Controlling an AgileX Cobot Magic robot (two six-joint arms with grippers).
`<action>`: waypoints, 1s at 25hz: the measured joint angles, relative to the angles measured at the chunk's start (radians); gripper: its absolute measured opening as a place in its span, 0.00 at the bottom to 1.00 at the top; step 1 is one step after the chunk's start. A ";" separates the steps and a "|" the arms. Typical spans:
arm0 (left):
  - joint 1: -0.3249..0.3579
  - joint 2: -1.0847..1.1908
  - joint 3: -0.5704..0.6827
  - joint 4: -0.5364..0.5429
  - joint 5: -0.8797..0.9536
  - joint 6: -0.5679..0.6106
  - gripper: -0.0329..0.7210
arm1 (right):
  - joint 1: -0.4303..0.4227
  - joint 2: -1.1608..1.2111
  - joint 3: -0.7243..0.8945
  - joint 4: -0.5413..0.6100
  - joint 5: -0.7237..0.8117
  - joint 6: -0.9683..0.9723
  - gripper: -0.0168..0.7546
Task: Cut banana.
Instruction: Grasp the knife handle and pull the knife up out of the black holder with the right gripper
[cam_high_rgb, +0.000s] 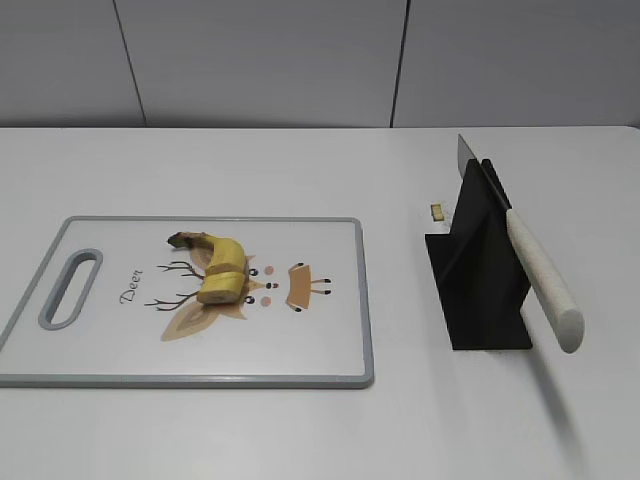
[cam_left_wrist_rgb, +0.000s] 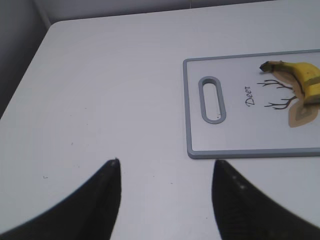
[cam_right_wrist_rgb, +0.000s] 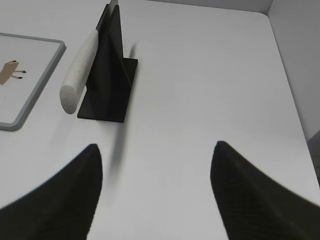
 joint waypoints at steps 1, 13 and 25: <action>0.000 0.000 0.000 0.000 0.000 0.000 0.78 | 0.000 0.000 0.000 0.000 0.000 0.000 0.70; 0.000 0.000 0.000 0.000 0.000 0.000 0.78 | 0.000 0.000 0.000 0.000 0.000 0.000 0.70; 0.000 0.000 0.000 0.000 0.000 0.000 0.78 | 0.000 0.000 0.000 0.000 0.001 0.000 0.70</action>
